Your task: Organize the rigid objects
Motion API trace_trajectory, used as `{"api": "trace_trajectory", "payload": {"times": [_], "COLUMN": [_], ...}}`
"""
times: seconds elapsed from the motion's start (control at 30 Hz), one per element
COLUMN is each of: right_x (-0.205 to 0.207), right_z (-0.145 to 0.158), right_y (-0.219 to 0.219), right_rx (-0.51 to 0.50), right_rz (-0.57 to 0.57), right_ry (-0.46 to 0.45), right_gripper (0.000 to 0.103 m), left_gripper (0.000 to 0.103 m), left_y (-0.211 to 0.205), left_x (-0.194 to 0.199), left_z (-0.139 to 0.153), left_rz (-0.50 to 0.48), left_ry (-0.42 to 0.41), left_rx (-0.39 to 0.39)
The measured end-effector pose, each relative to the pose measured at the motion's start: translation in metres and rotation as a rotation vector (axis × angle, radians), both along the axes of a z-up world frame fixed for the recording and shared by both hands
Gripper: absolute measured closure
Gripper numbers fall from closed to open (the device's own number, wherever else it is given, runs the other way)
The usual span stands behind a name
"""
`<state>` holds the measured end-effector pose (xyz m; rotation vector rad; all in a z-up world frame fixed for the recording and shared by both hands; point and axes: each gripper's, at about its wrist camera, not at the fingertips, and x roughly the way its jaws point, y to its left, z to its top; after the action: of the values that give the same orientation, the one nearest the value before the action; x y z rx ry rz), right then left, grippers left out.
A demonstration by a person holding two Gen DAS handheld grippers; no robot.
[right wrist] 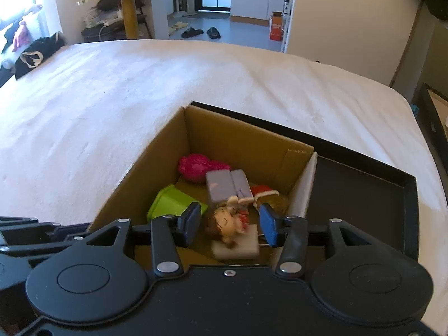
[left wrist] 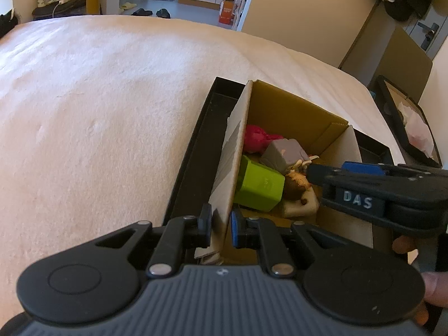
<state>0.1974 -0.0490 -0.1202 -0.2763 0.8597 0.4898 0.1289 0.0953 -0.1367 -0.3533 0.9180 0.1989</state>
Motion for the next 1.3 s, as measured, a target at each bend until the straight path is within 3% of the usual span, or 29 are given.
{"api": "trace_trajectory", "payload": {"times": [0.37,0.53,0.63,0.83,1.03,1.13,1.3], "right_x": [-0.014,-0.018,-0.019,-0.02,-0.029,-0.034,-0.048], "right_z": [0.035,0.041,0.042,0.044,0.054,0.061,0.074], "right_y": [-0.044,-0.069,-0.084,-0.117,-0.144,-0.154,-0.169], "right_rx": [0.075,0.097,0.117,0.178,0.215,0.231,0.253], "right_rz": [-0.027,-0.066,-0.098,-0.187,-0.256,-0.277,-0.308], "right_ry": [-0.039,-0.034,-0.02,0.026,0.011,0.015,-0.004], "right_gripper": [0.056,0.056,0.055,0.043,0.016,0.014,0.0], "left_gripper": [0.087,0.086,0.079,0.057,0.043,0.037,0.023], "left_y": [-0.008,-0.007,-0.009,-0.016,-0.033,-0.044,-0.062], "left_x": [0.005,0.001,0.0,-0.005,-0.012,-0.018,-0.028], "left_z": [0.003,0.01,0.015,0.036,0.064,0.078,0.099], "left_rz": [0.01,-0.003,-0.004,0.03,0.001,-0.026,-0.065], "left_ry": [0.036,0.032,0.047,0.056,0.049,0.046,0.031], "left_rx": [0.046,0.031,0.045,0.064,0.066,0.075,0.077]}}
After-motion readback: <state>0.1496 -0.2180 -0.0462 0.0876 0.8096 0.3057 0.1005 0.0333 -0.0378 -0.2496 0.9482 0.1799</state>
